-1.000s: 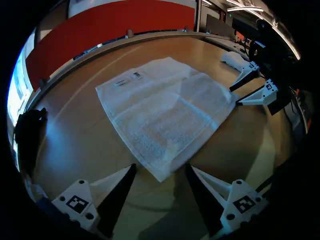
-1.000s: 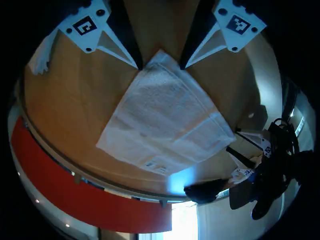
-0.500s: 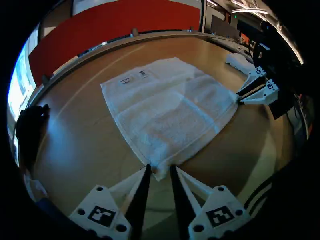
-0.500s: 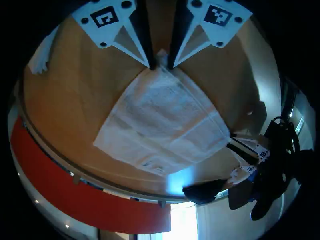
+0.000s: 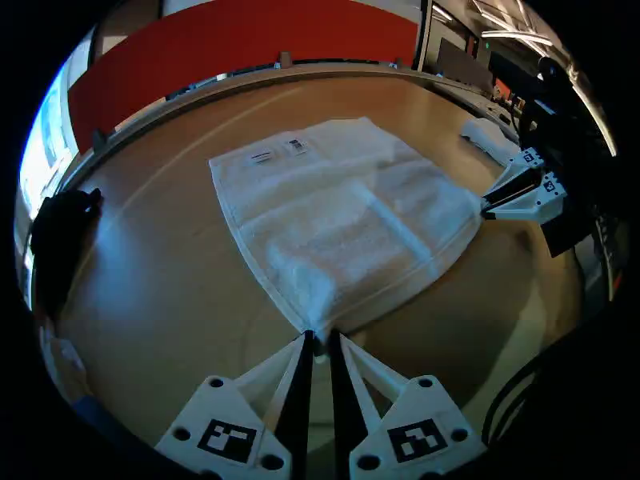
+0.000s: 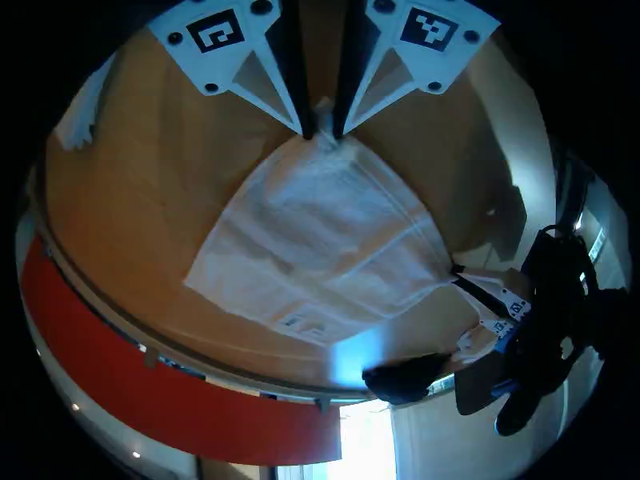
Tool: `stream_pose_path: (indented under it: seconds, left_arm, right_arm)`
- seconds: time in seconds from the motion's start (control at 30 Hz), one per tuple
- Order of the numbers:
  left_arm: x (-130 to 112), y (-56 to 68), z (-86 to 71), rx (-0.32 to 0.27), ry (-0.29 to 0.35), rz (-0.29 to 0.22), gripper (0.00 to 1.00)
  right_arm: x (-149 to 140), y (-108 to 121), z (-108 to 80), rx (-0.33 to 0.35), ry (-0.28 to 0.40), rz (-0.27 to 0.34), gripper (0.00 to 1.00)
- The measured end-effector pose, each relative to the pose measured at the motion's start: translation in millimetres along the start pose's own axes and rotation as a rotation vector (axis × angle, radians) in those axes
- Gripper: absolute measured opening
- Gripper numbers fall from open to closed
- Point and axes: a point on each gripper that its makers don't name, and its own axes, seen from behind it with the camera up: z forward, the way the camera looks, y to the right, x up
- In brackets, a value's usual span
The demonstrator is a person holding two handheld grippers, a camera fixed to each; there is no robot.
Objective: Fold towel
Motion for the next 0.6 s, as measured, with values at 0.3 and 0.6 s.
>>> stream_pose_path:
  seconds: [0.3,0.6]
  left_arm:
    - [17,3.6,-15.2,0.01,0.027,-0.025,0.15]
    - [40,1.4,-43.8,0.031,0.063,-0.048,0.15]
  right_arm:
    - [21,5,-15.5,-0.012,0.052,0.005,0.17]
    - [54,11,-42.6,-0.034,0.114,-0.028,0.15]
